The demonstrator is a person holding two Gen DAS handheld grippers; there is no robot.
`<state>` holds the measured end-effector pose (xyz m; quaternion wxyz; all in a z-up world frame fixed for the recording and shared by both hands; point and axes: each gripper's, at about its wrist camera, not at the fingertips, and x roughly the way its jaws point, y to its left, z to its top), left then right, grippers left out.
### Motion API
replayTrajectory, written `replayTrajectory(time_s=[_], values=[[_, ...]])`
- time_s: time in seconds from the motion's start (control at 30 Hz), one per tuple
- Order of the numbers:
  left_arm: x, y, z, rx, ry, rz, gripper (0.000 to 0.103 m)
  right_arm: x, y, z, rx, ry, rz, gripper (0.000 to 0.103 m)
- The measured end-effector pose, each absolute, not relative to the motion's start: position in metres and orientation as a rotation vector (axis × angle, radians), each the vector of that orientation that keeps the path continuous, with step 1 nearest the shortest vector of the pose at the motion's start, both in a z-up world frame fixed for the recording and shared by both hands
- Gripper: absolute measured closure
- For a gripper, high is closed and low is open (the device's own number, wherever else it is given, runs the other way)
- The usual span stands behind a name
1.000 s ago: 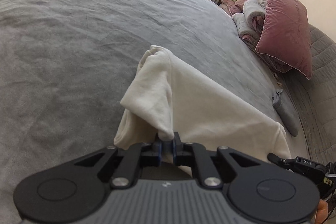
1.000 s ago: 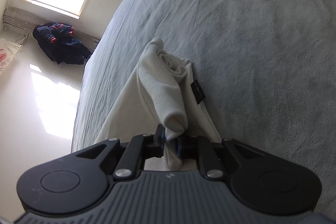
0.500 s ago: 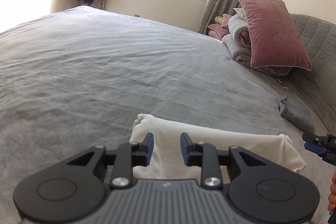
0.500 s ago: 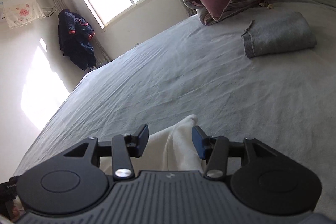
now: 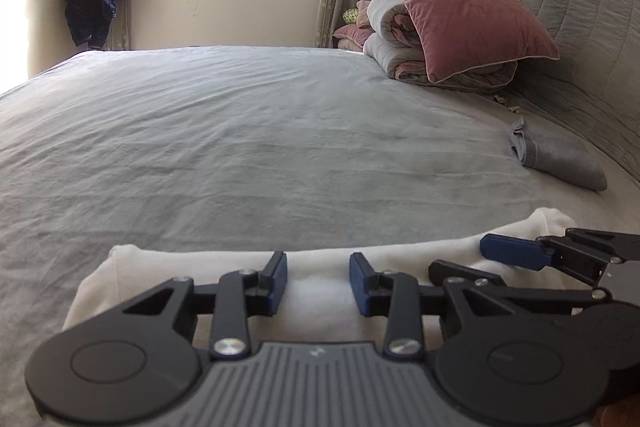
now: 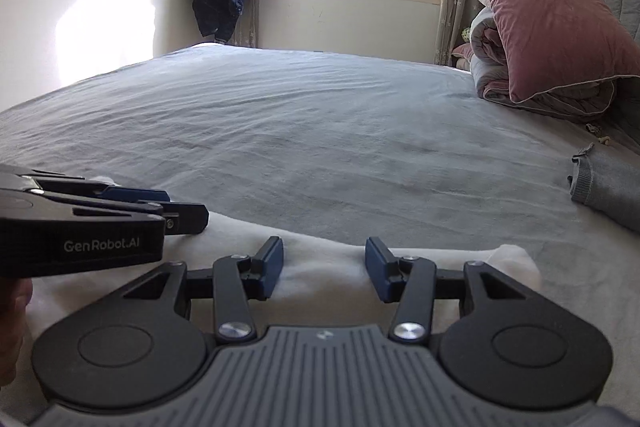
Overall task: Fold clothes
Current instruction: 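Open both grippers and release the folded sweatshirt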
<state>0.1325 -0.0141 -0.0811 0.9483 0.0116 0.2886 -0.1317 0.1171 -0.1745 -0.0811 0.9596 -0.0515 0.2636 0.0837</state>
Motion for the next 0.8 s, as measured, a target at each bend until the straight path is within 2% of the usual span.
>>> replayTrajectory(time_s=[0.1, 0.37, 0.57, 0.67, 0.7, 0.8], values=[[0.133, -0.019, -0.092, 0.075, 0.593, -0.265, 0.067, 0.125, -0.171, -0.098, -0.144, 0.586, 0.171, 0.052], [0.126, -0.003, -0.070, 0.010, 0.602, -0.309, 0.063, 0.108, -0.186, -0.082, -0.044, 0.545, 0.194, 0.052], [0.121, 0.037, -0.052, -0.070, 0.529, -0.281, 0.049, 0.095, -0.215, -0.062, -0.006, 0.466, 0.103, 0.052], [0.128, 0.054, -0.063, -0.086, 0.565, -0.244, 0.049, 0.097, -0.230, -0.068, 0.007, 0.476, 0.059, 0.052], [0.131, 0.059, -0.069, -0.087, 0.581, -0.236, 0.050, 0.099, -0.234, -0.072, 0.011, 0.488, 0.050, 0.058], [0.133, 0.061, -0.088, -0.014, 0.584, -0.241, 0.056, 0.107, -0.244, -0.093, 0.027, 0.555, 0.065, 0.062]])
